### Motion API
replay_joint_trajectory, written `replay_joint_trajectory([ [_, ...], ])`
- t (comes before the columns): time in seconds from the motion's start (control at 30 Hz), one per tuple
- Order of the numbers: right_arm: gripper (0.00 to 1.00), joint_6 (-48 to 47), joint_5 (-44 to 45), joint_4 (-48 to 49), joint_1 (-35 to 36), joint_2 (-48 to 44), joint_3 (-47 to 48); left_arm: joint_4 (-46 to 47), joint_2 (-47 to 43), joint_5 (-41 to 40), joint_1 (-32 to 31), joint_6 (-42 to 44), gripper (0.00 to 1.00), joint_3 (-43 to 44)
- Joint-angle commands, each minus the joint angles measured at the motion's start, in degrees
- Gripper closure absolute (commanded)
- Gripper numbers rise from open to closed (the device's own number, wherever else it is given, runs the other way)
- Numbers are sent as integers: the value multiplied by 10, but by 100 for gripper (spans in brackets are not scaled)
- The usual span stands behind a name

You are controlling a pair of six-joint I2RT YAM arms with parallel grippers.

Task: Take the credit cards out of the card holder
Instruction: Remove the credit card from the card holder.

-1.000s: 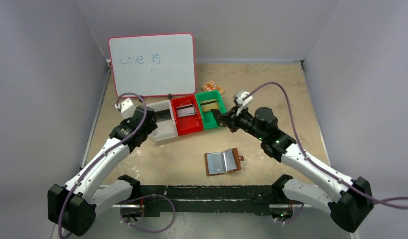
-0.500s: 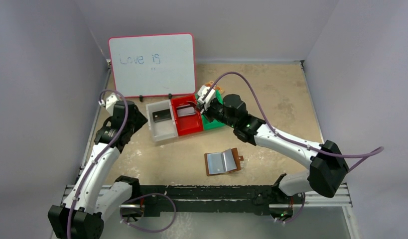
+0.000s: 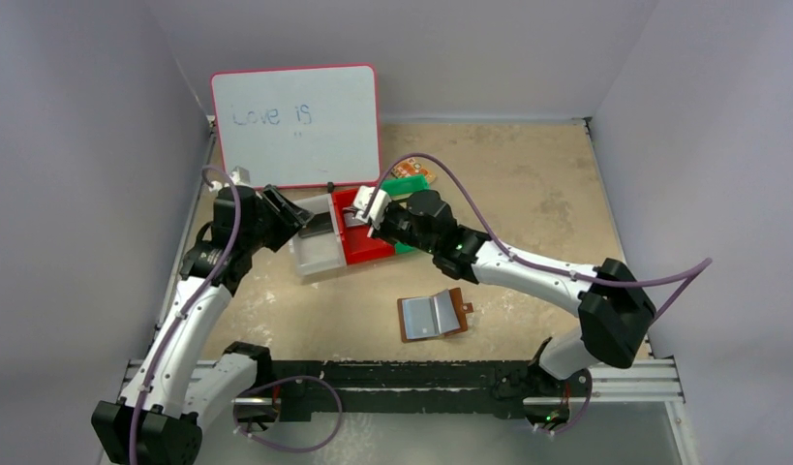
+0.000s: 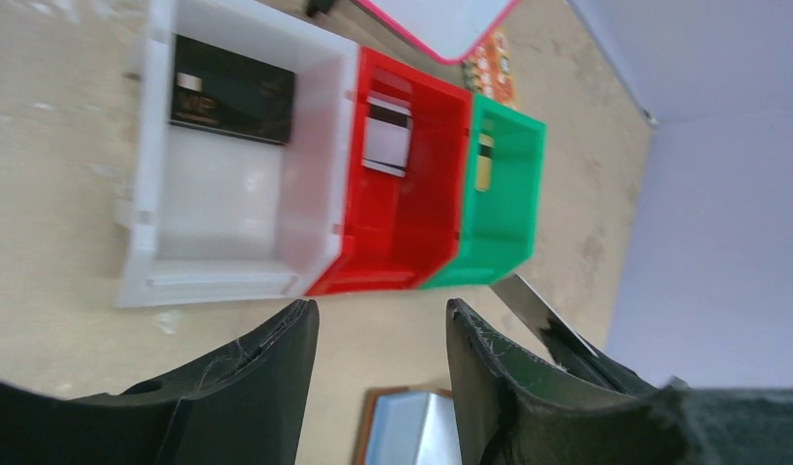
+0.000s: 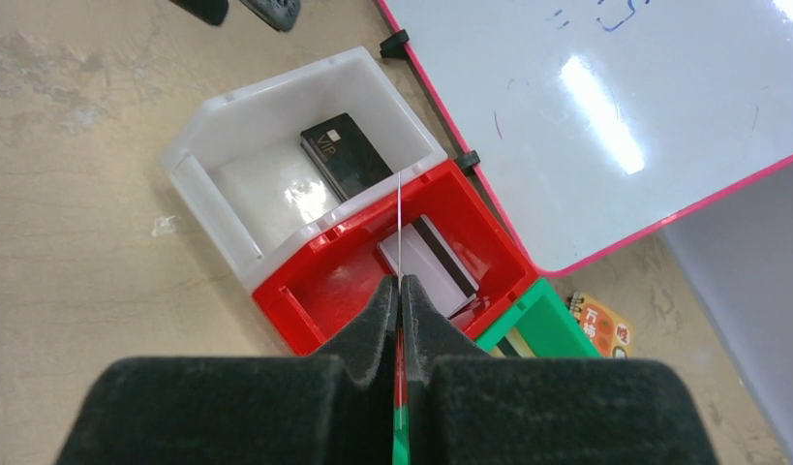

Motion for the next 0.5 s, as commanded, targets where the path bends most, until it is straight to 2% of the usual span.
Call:
replay_joint_trajectory([
  [0.0, 100, -29, 8, 29, 13, 9, 40, 96, -10, 125, -6, -72, 50, -23],
  [0.2, 100, -47, 23, 38, 25, 18, 42, 151, -4, 121, -39, -132, 50, -36],
  [0.47, 100, -80, 39, 31, 46, 27, 51, 178, 15, 87, -71, -157, 48, -45],
])
